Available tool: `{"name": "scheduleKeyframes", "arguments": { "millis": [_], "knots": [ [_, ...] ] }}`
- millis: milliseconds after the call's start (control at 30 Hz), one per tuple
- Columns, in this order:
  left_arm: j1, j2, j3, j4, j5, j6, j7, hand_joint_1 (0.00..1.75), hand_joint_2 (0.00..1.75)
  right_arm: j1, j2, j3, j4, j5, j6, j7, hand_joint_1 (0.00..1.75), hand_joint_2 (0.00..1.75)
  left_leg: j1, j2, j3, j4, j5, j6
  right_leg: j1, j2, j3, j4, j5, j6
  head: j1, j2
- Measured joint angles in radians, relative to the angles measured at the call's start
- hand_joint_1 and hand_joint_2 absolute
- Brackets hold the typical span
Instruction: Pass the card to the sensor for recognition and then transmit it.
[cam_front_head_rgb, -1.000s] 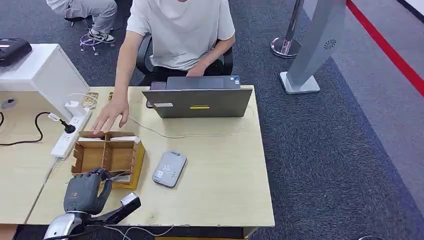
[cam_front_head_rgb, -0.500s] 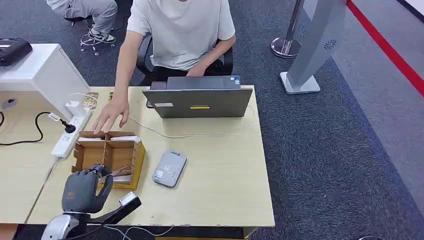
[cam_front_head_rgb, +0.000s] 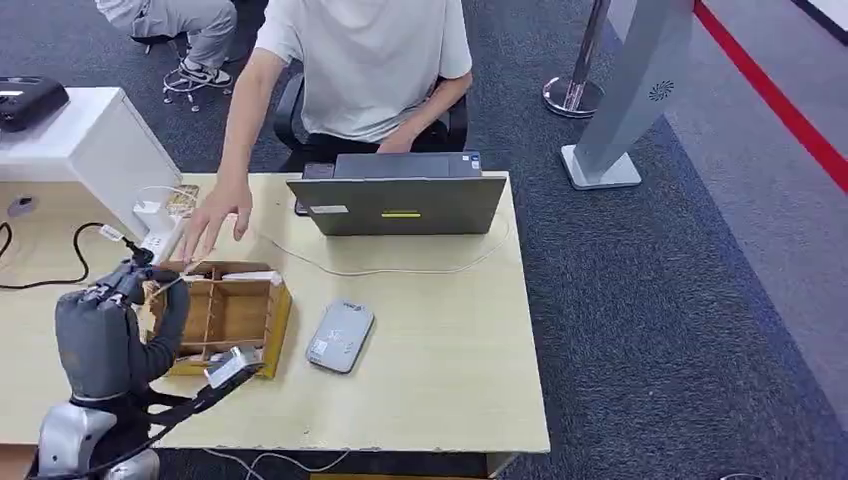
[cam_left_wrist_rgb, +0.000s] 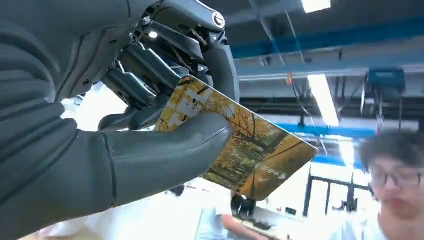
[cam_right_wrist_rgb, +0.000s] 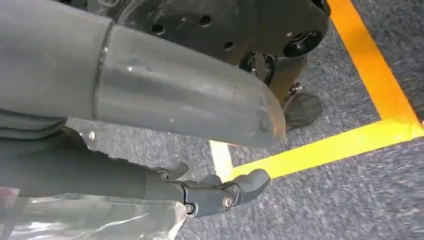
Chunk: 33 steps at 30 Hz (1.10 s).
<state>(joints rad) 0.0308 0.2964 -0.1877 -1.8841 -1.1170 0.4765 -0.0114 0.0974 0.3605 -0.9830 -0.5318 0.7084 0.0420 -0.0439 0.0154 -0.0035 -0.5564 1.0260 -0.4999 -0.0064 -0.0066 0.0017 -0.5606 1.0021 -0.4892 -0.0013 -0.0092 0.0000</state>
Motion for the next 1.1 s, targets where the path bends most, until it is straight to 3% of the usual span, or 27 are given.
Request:
{"name": "scheduleKeyframes", "arguments": {
  "millis": [67, 133, 200, 300, 500, 533, 767, 967, 1100],
  "knots": [
    [-0.027, -0.005, 0.000, 0.002, -0.024, 0.016, 0.005, 1.75, 1.75, 0.005, 0.000, 0.020, -0.006, 0.002, 0.000, 0.004, 0.00, 0.00, 0.000, 0.002, 0.001, 0.000, 0.000, 0.000, 0.000, 0.002, -0.001, 0.000, 0.001, -0.001, 0.000, 0.000],
    [-0.090, -0.017, 0.000, 0.040, -0.087, 0.083, 0.018, 1.75, 1.75, 0.013, 0.000, 0.044, -0.014, 0.032, 0.000, 0.010, 0.00, 0.00, 0.000, -0.001, 0.000, 0.001, 0.001, 0.000, 0.000, -0.001, -0.003, 0.000, 0.001, -0.001, 0.000, 0.000],
    [-0.207, -0.031, 0.000, 0.148, -0.138, 0.098, 0.040, 1.75, 1.75, 0.007, 0.000, 0.059, -0.014, 0.071, -0.001, 0.006, 0.00, 0.00, 0.000, -0.006, -0.001, 0.001, 0.003, -0.001, 0.000, -0.005, -0.003, 0.000, 0.001, -0.001, 0.000, 0.000],
    [-0.402, -0.060, 0.000, 0.390, -0.213, 0.106, 0.072, 1.75, 1.75, -0.026, -0.014, 0.075, 0.023, 0.109, -0.031, -0.024, 0.00, 0.00, 0.000, -0.005, -0.002, 0.001, 0.006, -0.003, 0.000, -0.004, -0.002, 0.001, 0.005, -0.003, 0.001, 0.000],
    [-0.592, -0.122, 0.000, 0.677, -0.247, 0.112, 0.103, 1.75, 1.75, -0.058, -0.037, 0.078, 0.103, 0.127, -0.065, -0.055, 0.00, 0.00, 0.000, 0.000, -0.001, 0.001, 0.007, -0.003, 0.000, 0.001, -0.004, 0.002, 0.007, -0.003, 0.000, 0.000],
    [-0.610, -0.135, 0.000, 0.715, -0.247, 0.111, 0.108, 0.00, 1.75, -0.063, -0.040, 0.079, 0.116, 0.129, -0.071, -0.056, 0.00, 0.00, 0.000, 0.000, -0.002, 0.001, 0.007, -0.003, 0.000, 0.002, -0.004, 0.002, 0.007, -0.003, 0.000, 0.000],
    [-0.671, -0.180, -0.001, 0.832, -0.244, 0.107, 0.124, 0.00, 1.75, -0.081, -0.049, 0.079, 0.171, 0.134, -0.087, -0.059, 0.00, 0.00, 0.000, 0.001, -0.003, 0.000, 0.007, -0.003, 0.000, 0.002, -0.006, 0.002, 0.007, -0.003, 0.000, 0.000],
    [-0.674, -0.182, -0.001, 0.865, -0.216, 0.109, 0.119, 0.00, 1.75, -0.091, -0.057, 0.079, 0.200, 0.132, -0.095, -0.062, 0.00, 0.00, 0.000, 0.001, -0.004, 0.000, 0.007, -0.003, 0.000, 0.003, -0.007, 0.002, 0.007, -0.003, 0.000, 0.000],
    [-0.658, -0.167, -0.001, 0.858, -0.171, 0.114, 0.086, 0.00, 1.75, -0.094, -0.064, 0.079, 0.212, 0.124, -0.096, -0.065, 0.00, 0.00, 0.000, 0.002, -0.005, -0.001, 0.007, -0.003, 0.000, 0.003, -0.007, 0.002, 0.007, -0.003, 0.000, 0.000]
  ]
}}
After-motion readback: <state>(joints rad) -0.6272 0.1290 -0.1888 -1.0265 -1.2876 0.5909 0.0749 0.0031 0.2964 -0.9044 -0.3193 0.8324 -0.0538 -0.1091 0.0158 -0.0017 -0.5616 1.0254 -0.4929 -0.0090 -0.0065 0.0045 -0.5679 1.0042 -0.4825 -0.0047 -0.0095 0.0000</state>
